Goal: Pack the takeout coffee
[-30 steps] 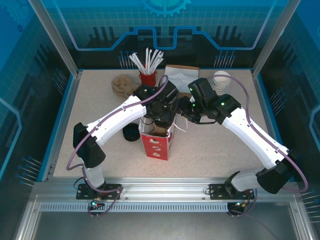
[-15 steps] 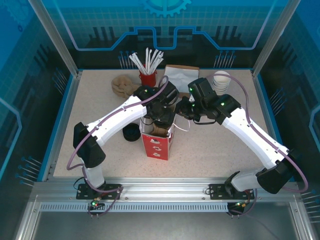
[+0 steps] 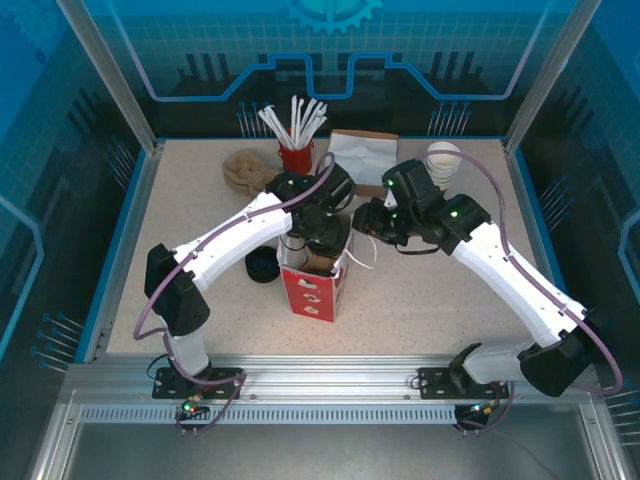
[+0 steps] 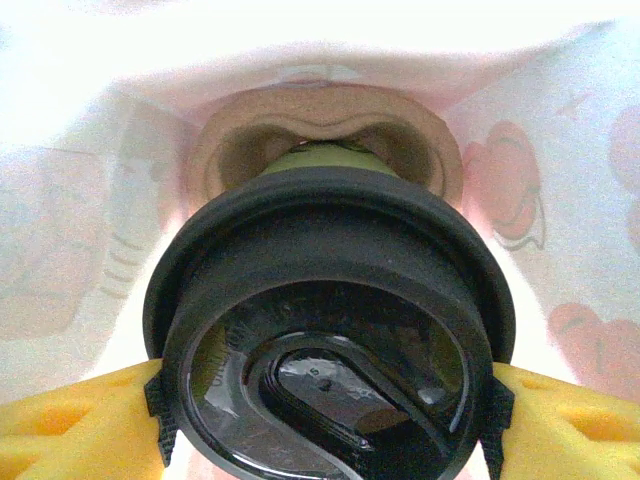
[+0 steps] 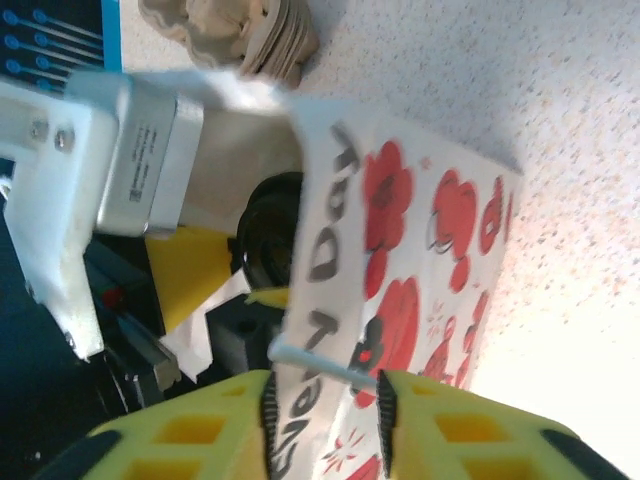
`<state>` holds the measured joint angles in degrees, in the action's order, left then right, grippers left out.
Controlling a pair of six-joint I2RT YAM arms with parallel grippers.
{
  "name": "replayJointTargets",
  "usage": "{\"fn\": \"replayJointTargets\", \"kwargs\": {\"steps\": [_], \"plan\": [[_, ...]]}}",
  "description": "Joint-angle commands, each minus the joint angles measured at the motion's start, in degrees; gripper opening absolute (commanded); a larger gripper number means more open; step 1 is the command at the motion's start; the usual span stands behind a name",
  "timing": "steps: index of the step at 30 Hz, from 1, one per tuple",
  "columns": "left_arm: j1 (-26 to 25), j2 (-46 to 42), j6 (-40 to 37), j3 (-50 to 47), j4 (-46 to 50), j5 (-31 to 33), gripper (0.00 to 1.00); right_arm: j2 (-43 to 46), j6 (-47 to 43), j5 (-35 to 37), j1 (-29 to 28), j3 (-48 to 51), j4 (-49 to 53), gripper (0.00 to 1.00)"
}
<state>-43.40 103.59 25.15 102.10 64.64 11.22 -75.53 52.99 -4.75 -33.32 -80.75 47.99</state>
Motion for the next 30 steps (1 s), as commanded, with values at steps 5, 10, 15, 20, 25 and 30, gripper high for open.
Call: {"fn": "replayJointTargets", "kwargs": {"steps": [5,10,15,20,25,30], "plan": [[0.5,-4.2,-2.9,-0.1,-0.6,-1.8,0.75,-4.5,-23.8,-10.0,10.8,-10.1,-1.5,0.48],[0.5,-4.6,-3.2,0.7,0.5,-1.3,0.75,-14.8,-37.0,-19.4,12.0,-19.8,1.0,0.52],[0.7,-4.8,-3.2,1.7,2.4,-0.7,0.75,-24.5,-44.5,-24.0,12.1,-28.9,7.5,0.53],[1.0,-5.9,-3.1,1.9,3.4,-0.6,0.75,-29.1,-49.8,-27.0,12.4,-33.3,10.3,0.53],[1.7,-6.7,-3.2,2.3,4.1,-0.9,0.76,-31.7,-54.9,-32.5,12.9,-35.2,14.0,0.54],[1.9,-6.9,-3.5,3.0,4.6,-1.5,0.76,-32.2,-59.2,-37.7,13.4,-35.7,15.8,0.55]]}}
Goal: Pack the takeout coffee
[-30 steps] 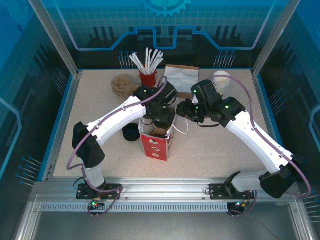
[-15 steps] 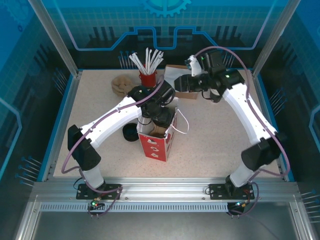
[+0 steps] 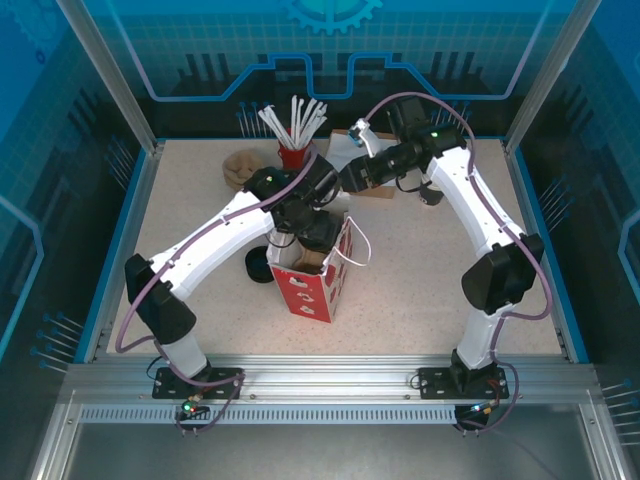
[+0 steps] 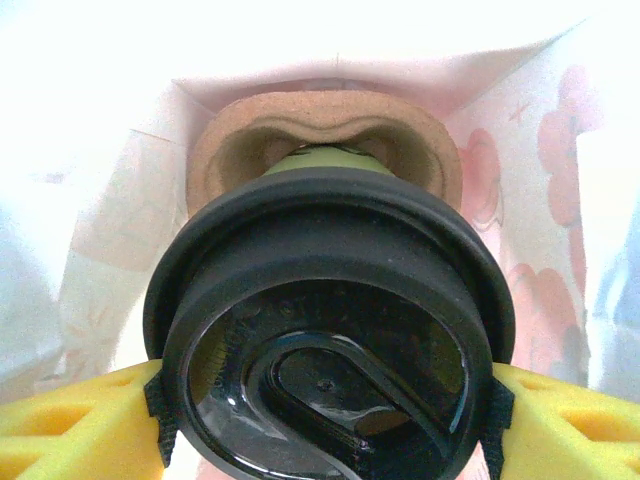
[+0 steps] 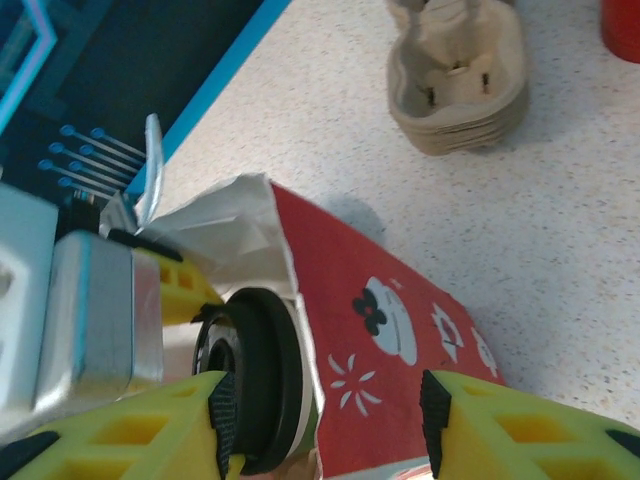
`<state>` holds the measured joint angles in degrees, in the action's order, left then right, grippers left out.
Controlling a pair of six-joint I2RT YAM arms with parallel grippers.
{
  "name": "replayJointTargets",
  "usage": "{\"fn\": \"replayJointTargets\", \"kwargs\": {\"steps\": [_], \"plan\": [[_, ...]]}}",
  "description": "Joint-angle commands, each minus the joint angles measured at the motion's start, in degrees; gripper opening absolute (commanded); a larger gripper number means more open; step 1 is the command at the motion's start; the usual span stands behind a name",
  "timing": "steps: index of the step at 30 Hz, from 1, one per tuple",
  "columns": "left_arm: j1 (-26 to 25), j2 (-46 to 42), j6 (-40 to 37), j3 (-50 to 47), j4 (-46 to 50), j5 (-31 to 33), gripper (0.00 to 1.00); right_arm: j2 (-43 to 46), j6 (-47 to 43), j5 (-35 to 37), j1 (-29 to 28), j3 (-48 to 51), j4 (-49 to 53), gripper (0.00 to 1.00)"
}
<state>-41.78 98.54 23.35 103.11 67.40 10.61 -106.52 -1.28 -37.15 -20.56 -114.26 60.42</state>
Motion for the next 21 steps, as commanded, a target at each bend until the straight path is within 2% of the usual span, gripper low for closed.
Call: {"fn": "replayJointTargets", "kwargs": {"steps": [1,17,21], "plan": [[0.3,-2.1,-1.8,2.1,1.8,-1.1,0.76,-1.6,-5.4,-4.6,0.6,-2.4,3.7,0.56],[0.4,-2.7,-1.6,1.7,1.8,-1.8,0.76,-9.5,-14.3,-0.4,-1.3,-11.9,13.0,0.56],[0.4,-2.7,-1.4,1.7,1.7,-1.9,0.76,-10.3,-15.8,0.6,-2.0,-12.6,13.9,0.49]]}}
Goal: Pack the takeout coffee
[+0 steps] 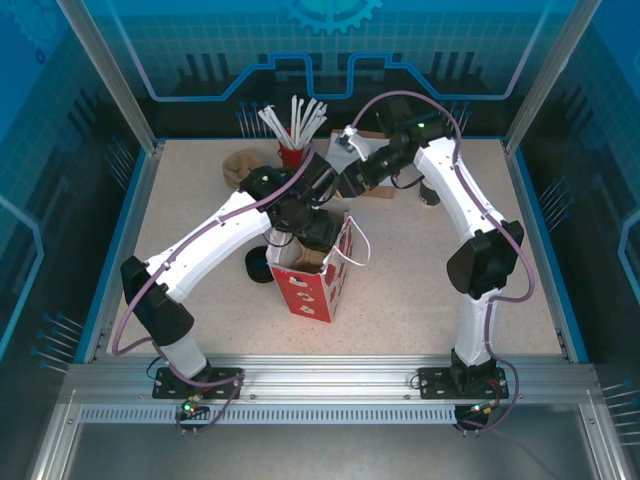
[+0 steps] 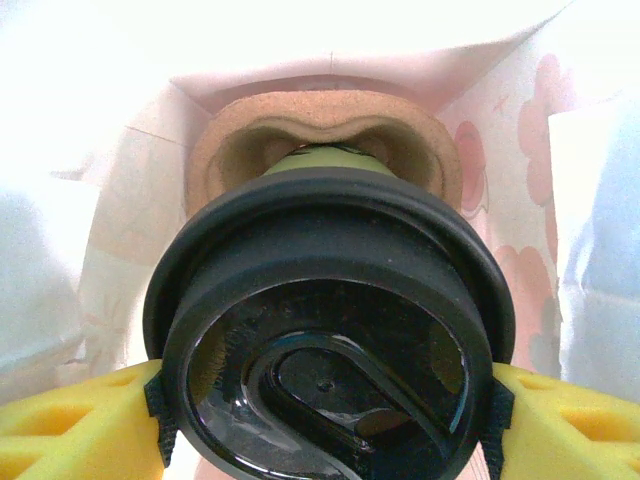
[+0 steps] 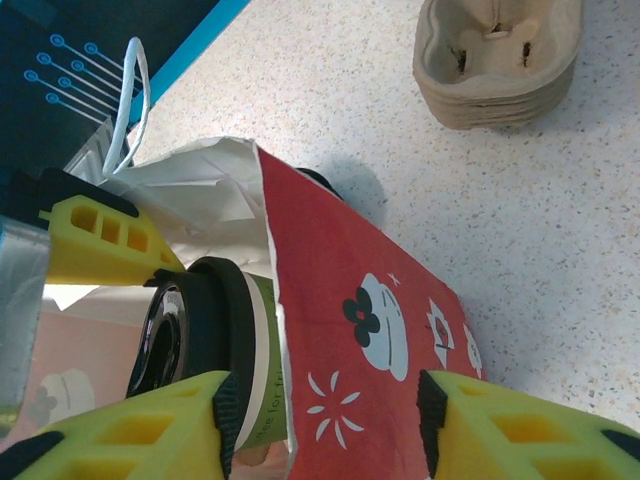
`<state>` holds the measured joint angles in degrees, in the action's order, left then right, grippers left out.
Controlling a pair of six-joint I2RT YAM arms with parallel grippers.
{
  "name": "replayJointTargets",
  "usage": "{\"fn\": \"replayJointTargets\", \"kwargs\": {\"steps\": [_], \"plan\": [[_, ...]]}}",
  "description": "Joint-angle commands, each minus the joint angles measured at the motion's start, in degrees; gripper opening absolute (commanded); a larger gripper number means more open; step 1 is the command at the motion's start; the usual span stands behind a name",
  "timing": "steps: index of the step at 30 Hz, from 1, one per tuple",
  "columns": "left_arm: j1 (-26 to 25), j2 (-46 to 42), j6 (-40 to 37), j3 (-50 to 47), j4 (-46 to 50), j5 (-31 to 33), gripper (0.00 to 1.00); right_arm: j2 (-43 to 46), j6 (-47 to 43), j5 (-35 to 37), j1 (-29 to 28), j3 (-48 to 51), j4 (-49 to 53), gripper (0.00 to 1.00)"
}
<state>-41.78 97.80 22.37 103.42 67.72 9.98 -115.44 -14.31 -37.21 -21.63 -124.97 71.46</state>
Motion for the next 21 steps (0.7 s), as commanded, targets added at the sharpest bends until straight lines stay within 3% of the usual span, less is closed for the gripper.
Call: {"fn": "replayJointTargets", "kwargs": {"steps": [1,5,9,13,21], "plan": [[0.4,-2.0,-0.5,1.3,1.4,-1.3,0.76,-1.4,-2.9,0.7,-1.2,-1.9,2.7,0.44],[0.3,-2.2,-0.2,0.3,0.6,-1.4,0.75,-0.9,-3.7,1.4,-2.2,-1.9,1.5,0.22],[-0.4,-2.7,-0.7,-1.8,-0.9,-0.2,0.75,0.5,-3.3,1.5,-2.8,-1.7,0.1,0.08],[-2.4,-2.7,-0.6,-3.4,-1.5,1.5,0.75,4.6,-4.4,1.2,-4.0,2.0,-3.1,0.0],[-5.1,-5.2,-0.2,-8.6,-3.4,7.2,0.75,15.4,-4.5,3.7,-7.0,14.0,-11.3,0.0]]}}
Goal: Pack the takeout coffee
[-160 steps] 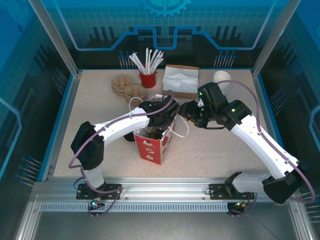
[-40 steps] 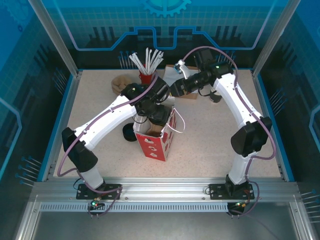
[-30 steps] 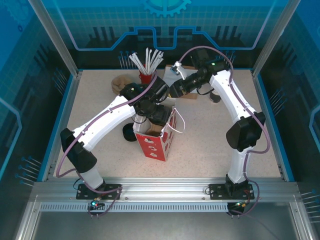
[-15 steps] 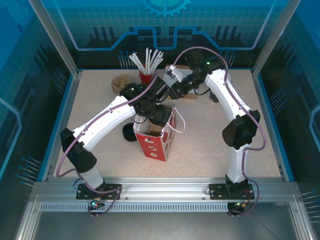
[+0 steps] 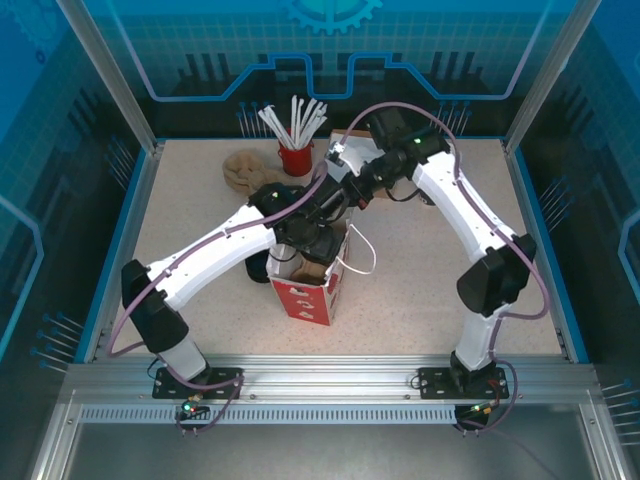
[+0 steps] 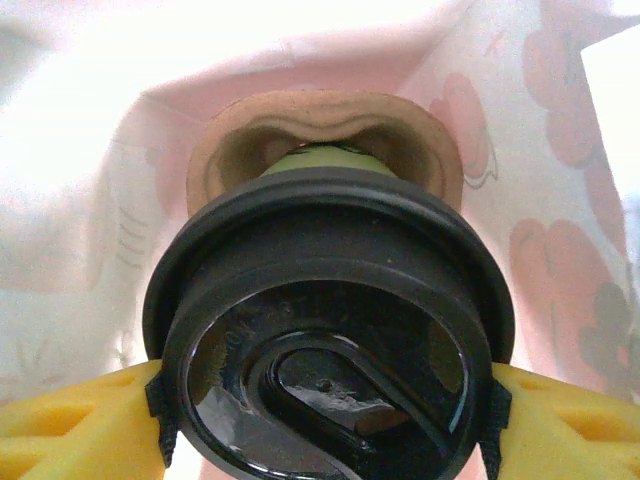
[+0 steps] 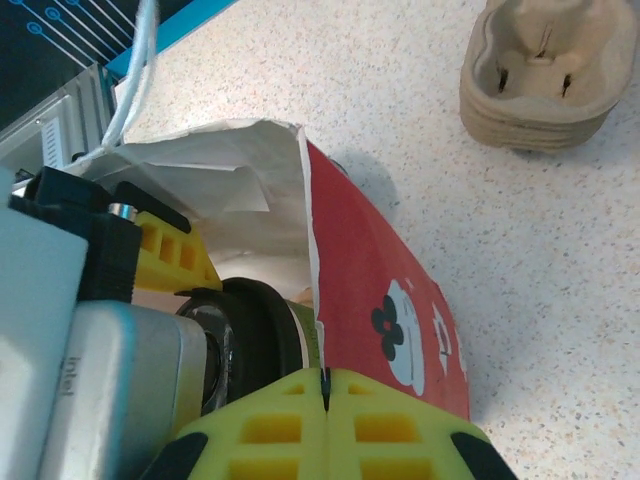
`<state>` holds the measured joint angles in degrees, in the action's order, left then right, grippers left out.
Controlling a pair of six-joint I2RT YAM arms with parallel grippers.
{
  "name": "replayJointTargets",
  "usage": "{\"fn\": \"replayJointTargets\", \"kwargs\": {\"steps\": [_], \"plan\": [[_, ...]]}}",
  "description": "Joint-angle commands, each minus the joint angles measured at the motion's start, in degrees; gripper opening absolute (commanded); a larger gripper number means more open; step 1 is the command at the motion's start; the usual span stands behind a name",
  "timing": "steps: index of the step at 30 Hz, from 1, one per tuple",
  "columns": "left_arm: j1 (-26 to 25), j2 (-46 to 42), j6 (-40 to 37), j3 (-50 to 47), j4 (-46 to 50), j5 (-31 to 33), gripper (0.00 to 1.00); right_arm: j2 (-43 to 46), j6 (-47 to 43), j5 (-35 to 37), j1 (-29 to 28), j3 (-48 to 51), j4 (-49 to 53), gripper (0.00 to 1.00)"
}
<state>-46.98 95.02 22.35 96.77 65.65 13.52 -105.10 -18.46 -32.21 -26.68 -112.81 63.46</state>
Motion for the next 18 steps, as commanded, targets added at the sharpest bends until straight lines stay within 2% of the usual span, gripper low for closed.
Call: {"fn": "replayJointTargets", "kwargs": {"steps": [1,11,18], "plan": [[0.0,-3.1,-0.2,-2.9,-2.0,4.1,0.75,6.1,-0.1,-1.0,-2.3,2.8,-3.8,0.0],[-3.7,-8.7,-1.2,-9.7,-6.3,8.2,0.74,12.2,1.2,3.7,-4.7,7.1,-6.2,0.0],[-4.5,-7.4,-1.0,-9.2,-7.0,10.8,0.74,12.8,1.3,4.0,-6.0,7.2,-5.8,0.0]]}}
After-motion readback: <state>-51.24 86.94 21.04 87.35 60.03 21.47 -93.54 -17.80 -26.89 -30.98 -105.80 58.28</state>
